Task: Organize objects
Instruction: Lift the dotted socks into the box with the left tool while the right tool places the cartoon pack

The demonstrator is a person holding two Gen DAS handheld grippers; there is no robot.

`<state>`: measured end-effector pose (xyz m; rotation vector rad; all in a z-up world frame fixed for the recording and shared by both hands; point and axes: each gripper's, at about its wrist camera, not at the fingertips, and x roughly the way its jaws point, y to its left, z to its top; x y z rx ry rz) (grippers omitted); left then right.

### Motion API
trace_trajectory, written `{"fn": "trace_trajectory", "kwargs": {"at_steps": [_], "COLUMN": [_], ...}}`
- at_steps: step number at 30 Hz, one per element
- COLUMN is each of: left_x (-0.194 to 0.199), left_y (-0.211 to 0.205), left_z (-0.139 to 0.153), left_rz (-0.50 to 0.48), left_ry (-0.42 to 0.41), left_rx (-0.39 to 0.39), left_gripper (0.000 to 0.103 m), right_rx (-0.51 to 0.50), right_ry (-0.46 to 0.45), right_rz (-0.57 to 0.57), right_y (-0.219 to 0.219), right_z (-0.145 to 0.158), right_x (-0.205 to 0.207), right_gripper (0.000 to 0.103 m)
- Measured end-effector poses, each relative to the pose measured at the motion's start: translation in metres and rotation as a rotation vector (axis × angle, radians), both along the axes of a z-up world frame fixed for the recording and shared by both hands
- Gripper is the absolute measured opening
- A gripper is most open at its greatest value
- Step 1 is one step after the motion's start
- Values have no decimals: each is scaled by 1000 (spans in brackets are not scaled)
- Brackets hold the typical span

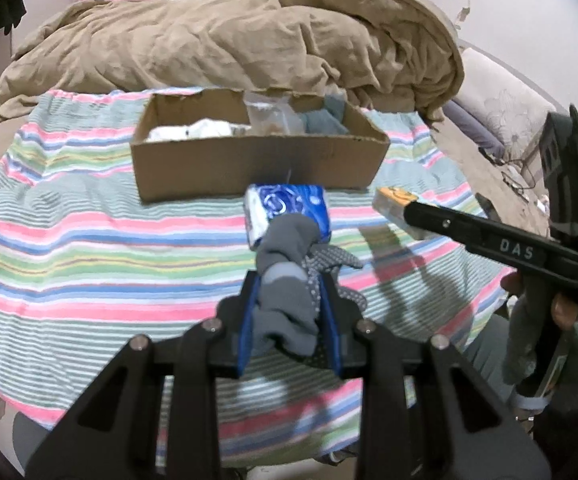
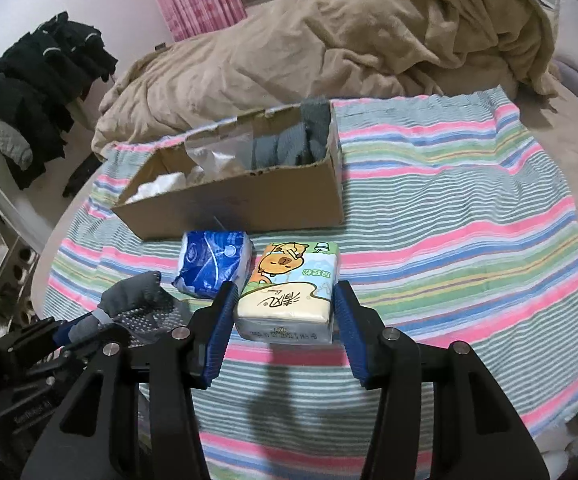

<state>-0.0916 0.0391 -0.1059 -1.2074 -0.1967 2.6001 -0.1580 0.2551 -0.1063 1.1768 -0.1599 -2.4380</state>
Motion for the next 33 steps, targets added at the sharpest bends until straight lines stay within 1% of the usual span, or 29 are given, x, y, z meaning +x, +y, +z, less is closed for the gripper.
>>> {"fn": "trace_trajectory", "kwargs": {"at_steps": [11,17,22,27,33], "left_x": [12,10,7,0,-14], "left_y": [-14,-22,-30,-37,-45], "left_z": [38,64,84,97,105], "left_rz": [18,27,52,72,97], "left_ry": [79,133,180,205,228], "left_rx": [4,-7,-11,-12,-6], "left_gripper": [30,30,30,30,30], "right_rx": [-5,-11,-19,-28,-28], "right_ry": [87,134,172,192,211], "right_rz": [0,14,21,32,36], "right_y": [3,0,-3,-7,-12], "right_z": [38,60,77,86,91], "right_x": [17,20,20,18,3], "right_gripper": [52,52,52,52,52]}}
